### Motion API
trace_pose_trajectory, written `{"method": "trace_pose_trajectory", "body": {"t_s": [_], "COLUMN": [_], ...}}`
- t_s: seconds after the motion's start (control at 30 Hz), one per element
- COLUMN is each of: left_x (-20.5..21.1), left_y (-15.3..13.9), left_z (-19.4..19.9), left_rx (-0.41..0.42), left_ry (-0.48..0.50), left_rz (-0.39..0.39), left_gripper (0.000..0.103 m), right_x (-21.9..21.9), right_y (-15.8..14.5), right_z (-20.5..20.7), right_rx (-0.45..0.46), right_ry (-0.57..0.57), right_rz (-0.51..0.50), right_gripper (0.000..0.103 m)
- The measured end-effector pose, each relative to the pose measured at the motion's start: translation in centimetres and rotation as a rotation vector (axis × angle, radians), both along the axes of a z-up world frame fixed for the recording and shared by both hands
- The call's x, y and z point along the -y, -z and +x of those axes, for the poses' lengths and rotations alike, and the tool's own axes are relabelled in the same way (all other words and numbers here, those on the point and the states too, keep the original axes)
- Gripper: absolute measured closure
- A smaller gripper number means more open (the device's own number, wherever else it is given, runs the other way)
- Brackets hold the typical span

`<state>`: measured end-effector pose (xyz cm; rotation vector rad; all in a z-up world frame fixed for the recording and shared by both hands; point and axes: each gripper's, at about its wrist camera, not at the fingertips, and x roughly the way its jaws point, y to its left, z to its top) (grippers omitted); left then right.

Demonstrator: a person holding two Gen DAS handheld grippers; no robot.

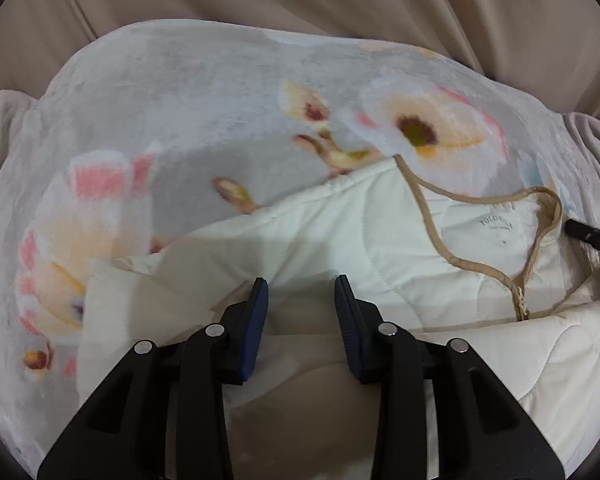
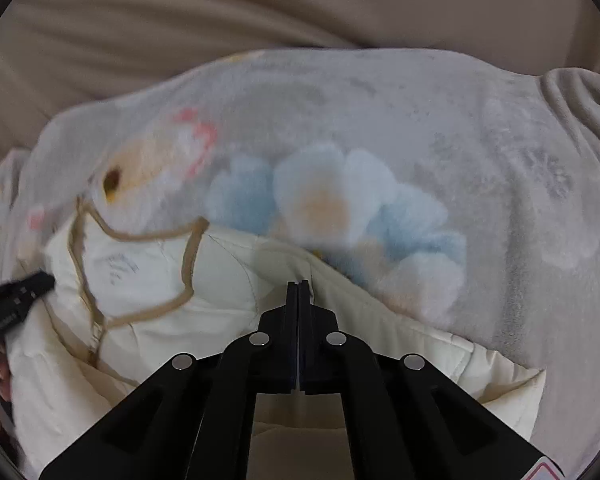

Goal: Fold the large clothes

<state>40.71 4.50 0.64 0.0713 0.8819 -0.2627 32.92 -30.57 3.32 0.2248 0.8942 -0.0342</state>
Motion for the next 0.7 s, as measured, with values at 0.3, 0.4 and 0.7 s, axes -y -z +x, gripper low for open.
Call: {"method": "trace_pose_trajectory", "body": {"t_s": [0.3, 0.4, 0.7], "left_x": [1.3, 1.2, 1.1], "left_y": [0.3, 0.5, 0.5], "left_z": [-0.3, -0.4, -0.4], "left_rx": [0.038, 0.044, 0.056], "left_ry": [-0.027, -0.028, -0.021], "left_rz": [0.051, 0.056, 0.042], "left_gripper": [0.069, 0.069, 0.069], "right_x": [-18.4, -21.9, -9.0], "right_y": [-2.4, -0.1, -3.1], "right_z": [5.2, 8.0, 5.6], "right_rx": [0.009, -0.055, 0.068], "right_ry": [-0.433, -0.466, -0.157], "right_rz": [0.04, 0.006, 0.074], "right_gripper": [0.101, 0.102, 0.099]}}
